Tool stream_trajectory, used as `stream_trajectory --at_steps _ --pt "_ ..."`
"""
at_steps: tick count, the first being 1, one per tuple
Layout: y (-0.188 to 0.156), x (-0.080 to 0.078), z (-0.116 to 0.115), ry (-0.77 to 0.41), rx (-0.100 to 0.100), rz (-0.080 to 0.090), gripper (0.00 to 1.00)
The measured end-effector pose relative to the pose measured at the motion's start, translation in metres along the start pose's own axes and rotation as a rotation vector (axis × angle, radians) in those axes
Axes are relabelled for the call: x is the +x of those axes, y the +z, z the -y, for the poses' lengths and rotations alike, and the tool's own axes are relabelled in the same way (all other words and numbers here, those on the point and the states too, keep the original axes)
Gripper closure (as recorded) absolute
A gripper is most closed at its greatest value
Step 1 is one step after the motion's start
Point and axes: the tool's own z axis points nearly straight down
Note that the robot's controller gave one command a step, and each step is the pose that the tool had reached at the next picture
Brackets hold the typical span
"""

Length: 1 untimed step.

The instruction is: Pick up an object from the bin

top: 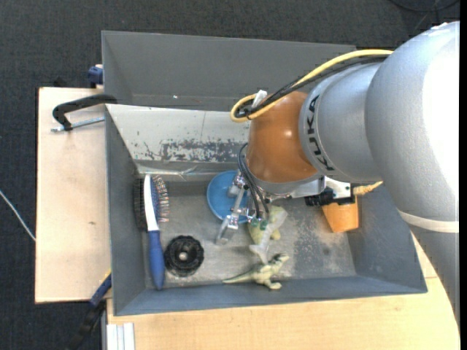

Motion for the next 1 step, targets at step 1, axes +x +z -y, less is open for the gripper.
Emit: stream_trajectory --at_steps 1 --pt "-0.0016 -0.0012 -0.0012 -0.001 0.002 -0.004 0.00"
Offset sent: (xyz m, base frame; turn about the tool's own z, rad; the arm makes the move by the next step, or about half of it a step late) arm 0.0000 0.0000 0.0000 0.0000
